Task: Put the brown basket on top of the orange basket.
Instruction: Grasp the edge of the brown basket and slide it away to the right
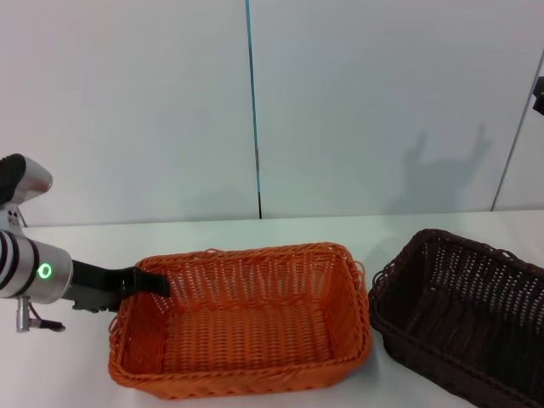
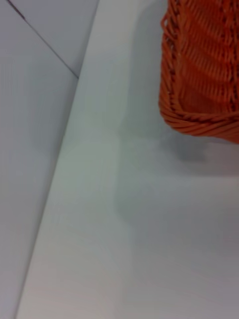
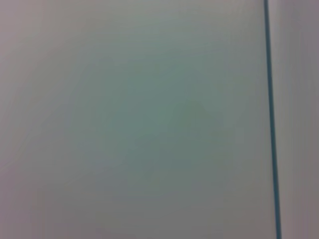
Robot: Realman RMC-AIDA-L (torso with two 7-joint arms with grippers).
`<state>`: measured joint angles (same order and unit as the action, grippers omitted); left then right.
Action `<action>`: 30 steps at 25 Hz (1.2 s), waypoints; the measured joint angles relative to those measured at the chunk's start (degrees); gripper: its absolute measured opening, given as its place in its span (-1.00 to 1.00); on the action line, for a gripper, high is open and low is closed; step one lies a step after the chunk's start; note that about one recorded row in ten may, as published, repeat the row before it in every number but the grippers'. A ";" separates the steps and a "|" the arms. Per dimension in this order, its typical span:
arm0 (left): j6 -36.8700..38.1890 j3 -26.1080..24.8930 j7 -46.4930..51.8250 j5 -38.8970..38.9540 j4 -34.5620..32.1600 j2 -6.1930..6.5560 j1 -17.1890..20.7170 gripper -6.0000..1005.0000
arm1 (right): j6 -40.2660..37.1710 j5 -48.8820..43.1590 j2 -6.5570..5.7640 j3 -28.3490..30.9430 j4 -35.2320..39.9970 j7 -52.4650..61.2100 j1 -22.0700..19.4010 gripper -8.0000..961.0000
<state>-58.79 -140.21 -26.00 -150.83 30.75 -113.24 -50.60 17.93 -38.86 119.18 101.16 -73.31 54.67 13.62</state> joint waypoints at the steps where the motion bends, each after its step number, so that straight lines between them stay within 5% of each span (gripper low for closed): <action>1: 0.00 -0.03 -0.01 0.00 0.37 -0.07 0.07 0.80 | -0.01 -0.01 0.00 0.00 0.00 0.00 0.02 0.80; 13: 1.31 -0.02 -0.16 0.00 8.69 -3.16 2.74 0.80 | -0.08 0.09 -0.09 0.00 0.27 0.11 0.18 0.80; 23: 11.51 2.00 -5.66 2.37 22.32 -10.16 9.93 0.80 | -0.15 0.11 -0.08 -0.28 -0.36 2.12 -0.04 0.79; 30: 29.59 13.73 -6.10 8.83 23.56 -10.70 17.19 0.80 | 0.02 0.11 -0.01 -0.64 -1.29 4.92 -0.50 0.79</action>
<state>-29.19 -126.48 -32.11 -142.00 54.31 -123.94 -33.41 17.96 -38.75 119.18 100.52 -74.60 59.58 13.12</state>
